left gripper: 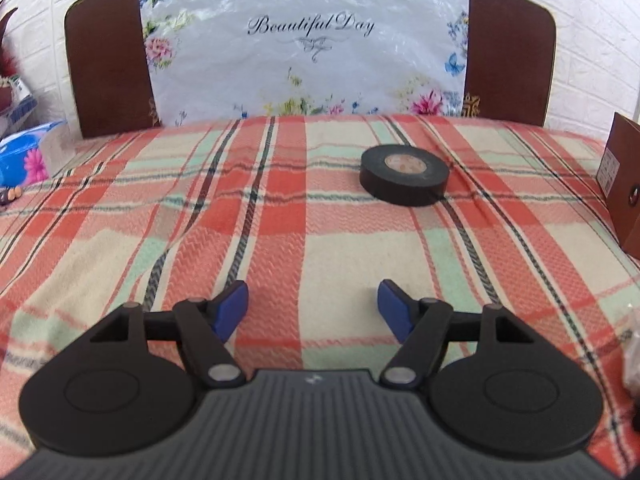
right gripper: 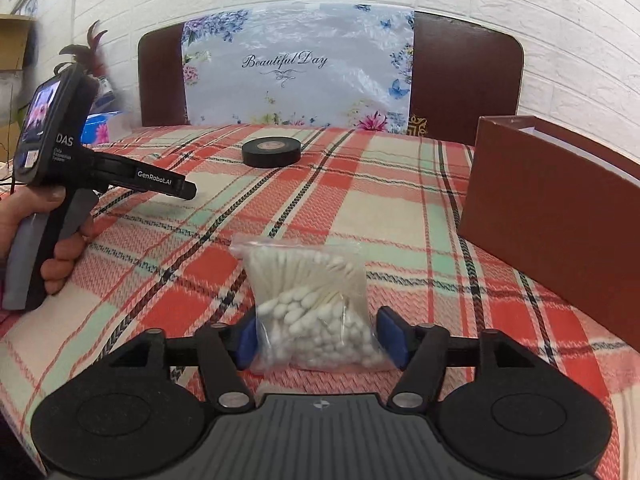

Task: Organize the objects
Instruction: 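Grip the cotton swab bag with the left tool while the right tool releases it, then drop the cotton swab bag into the brown box by opening the left tool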

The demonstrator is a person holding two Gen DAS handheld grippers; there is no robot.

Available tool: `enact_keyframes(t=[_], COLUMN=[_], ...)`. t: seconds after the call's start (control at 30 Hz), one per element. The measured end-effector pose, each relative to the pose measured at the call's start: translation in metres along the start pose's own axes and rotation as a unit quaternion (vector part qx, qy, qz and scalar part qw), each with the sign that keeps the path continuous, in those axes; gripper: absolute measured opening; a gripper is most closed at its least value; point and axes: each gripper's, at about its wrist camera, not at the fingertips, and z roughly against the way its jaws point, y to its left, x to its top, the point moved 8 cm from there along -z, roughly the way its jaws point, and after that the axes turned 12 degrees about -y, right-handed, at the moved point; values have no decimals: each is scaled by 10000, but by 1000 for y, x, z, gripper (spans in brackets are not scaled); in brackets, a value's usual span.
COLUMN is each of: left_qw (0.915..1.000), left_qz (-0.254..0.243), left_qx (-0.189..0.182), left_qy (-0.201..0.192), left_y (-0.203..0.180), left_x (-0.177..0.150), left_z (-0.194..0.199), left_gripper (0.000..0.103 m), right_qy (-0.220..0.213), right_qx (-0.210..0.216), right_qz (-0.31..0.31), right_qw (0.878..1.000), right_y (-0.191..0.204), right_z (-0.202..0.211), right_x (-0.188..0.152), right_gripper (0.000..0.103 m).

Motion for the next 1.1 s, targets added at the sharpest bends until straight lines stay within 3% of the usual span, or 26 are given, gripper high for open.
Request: enact_keyframes(t=[0.1, 0.2, 0.27, 0.3, 0.4, 0.43, 0.47, 0.5, 0.53, 0.6, 0.7, 0.83, 0.97, 1.1], left_qw=[9901, 9740, 9571, 9512, 9445, 9436, 9469, 9490, 9478, 9406, 9468, 9511, 9366, 9311], left_qz=[971, 1119, 1283, 1313, 1196, 1136, 1046, 953, 986, 1222, 1025, 613, 401, -1], left_qx=[-905, -1741, -2263, -2411, -2522, -2528, -2531, -2550, -2573, -2663, -2689, -2967, -3471, -3646], left_qy=[454, 922, 1278, 1411, 1735, 1811, 1684, 1592, 1603, 1713, 1439, 607, 265, 58], left_y=[-21, -63, -89, -101, -128, -136, -141, -146, -149, -151, -161, -186, -232, -283], left_x=[4, 3, -2, -5, -18, -24, -24, -24, -24, -20, 2, 58, 100, 117], left_z=[33, 62, 71, 73, 65, 61, 58, 57, 54, 51, 62, 83, 84, 72], left_gripper=[71, 71, 71, 71, 68, 67, 64, 55, 46, 40, 39, 37, 32, 32], right_qy=[24, 16, -2, -13, -34, -22, -23, -25, -29, -57, -282, -1085, -1691, -1889], right_qx=[27, 88, 111, 119, 158, 163, 180, 212, 200, 175, 167, -163, -665, -1230], right_qz=[-45, -118, -116, -113, -131, -133, -113, -66, -25, -55, -192, -30, -23, -10], right_qw=[10000, 9999, 9999, 9999, 9998, 9998, 9998, 9997, 9998, 9998, 9993, 9940, 9834, 9742], right_y=[-1, -2, -2, -2, -4, -4, -4, -3, -2, -3, -9, -23, -56, -100], right_z=[3, 5, 7, 8, 10, 9, 9, 8, 8, 7, 12, 28, 36, 32], right_x=[-2, -4, -5, -5, -6, -6, -7, -6, -6, -4, 7, 44, 78, 92], right_gripper=[72, 75, 75, 75, 73, 63, 57, 51, 48, 44, 42, 42, 42, 41])
